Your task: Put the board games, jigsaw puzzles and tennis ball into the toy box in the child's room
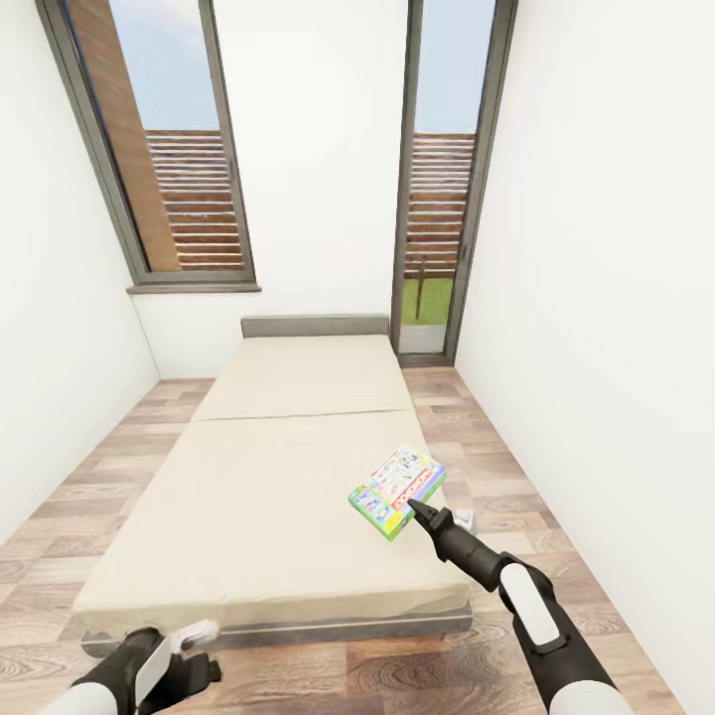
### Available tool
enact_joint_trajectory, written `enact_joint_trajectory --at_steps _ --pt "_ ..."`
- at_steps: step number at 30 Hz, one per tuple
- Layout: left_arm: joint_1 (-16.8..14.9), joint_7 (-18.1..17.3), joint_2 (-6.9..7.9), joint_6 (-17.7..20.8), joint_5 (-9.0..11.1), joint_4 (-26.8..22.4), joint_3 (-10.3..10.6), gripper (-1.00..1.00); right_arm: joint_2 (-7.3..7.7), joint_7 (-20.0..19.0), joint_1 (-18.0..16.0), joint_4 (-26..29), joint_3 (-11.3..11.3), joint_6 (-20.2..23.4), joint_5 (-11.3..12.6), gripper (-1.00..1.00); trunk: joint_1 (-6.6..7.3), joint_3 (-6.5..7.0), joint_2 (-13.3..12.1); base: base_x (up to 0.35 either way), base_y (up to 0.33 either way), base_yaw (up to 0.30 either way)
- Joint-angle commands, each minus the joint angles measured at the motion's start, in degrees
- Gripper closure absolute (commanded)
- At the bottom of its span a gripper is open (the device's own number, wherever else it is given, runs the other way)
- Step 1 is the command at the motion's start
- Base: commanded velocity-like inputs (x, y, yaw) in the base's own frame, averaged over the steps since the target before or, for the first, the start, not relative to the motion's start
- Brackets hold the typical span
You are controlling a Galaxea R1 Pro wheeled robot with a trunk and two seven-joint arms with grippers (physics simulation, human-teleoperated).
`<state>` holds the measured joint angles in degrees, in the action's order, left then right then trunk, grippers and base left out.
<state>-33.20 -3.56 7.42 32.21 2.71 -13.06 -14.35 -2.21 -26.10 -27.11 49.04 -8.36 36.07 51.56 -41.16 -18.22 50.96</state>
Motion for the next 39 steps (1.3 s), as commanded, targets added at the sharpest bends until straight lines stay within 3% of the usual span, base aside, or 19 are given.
enact_joint_trajectory --at_steps 1,6,11,22,27,33,39 --pt "0.01 0.99 0.04 -2.28 -0.03 1.61 -0.1 -1.0 -0.07 -0.08 -0.05 0.0 -0.26 0.28 0.07 1.0 0.22 0.12 -0.36 0.0 0.0 0.0" --pt "0.35 7.67 -0.31 -13.48 -0.6 7.53 -0.07 -1.0 -0.18 -0.13 -0.05 0.0 -0.18 -1.96 0.04 1.0 1.32 1.01 -2.37 0.0 0.0 0.0" --pt "0.55 11.79 -0.48 -19.72 -0.73 11.01 -0.14 -1.0 -0.13 -0.23 -0.05 0.0 -0.16 -2.76 0.04 1.0 2.42 1.91 -4.37 0.0 0.0 0.0" --pt "0.62 13.0 -1.55 -22.78 -1.12 11.86 0.67 -1.0 -0.15 -0.18 -0.05 0.0 -0.16 -3.0 0.02 1.0 4.83 3.89 -8.79 0.0 0.0 0.0" --pt "1.91 12.58 -2.85 -27.39 -2.97 12.14 1.0 -1.0 -0.03 -0.13 -0.05 0.0 -0.19 -3.05 -0.01 1.0 5.93 4.78 -10.79 0.0 0.0 0.0" --pt "3.28 12.52 -4.1 -28.54 -3.6 12.17 1.31 -1.0 -0.06 -0.09 -0.05 -0.03 -0.17 -3.11 -0.05 1.0 7.25 5.86 -13.2 0.0 0.0 0.0" --pt "4.47 12.52 -4.91 -28.9 -7.82 12.2 1.37 -1.0 -0.14 -0.03 -0.05 -0.01 -0.18 -3.11 -0.05 1.0 8.57 6.94 -15.6 0.0 0.0 0.0"
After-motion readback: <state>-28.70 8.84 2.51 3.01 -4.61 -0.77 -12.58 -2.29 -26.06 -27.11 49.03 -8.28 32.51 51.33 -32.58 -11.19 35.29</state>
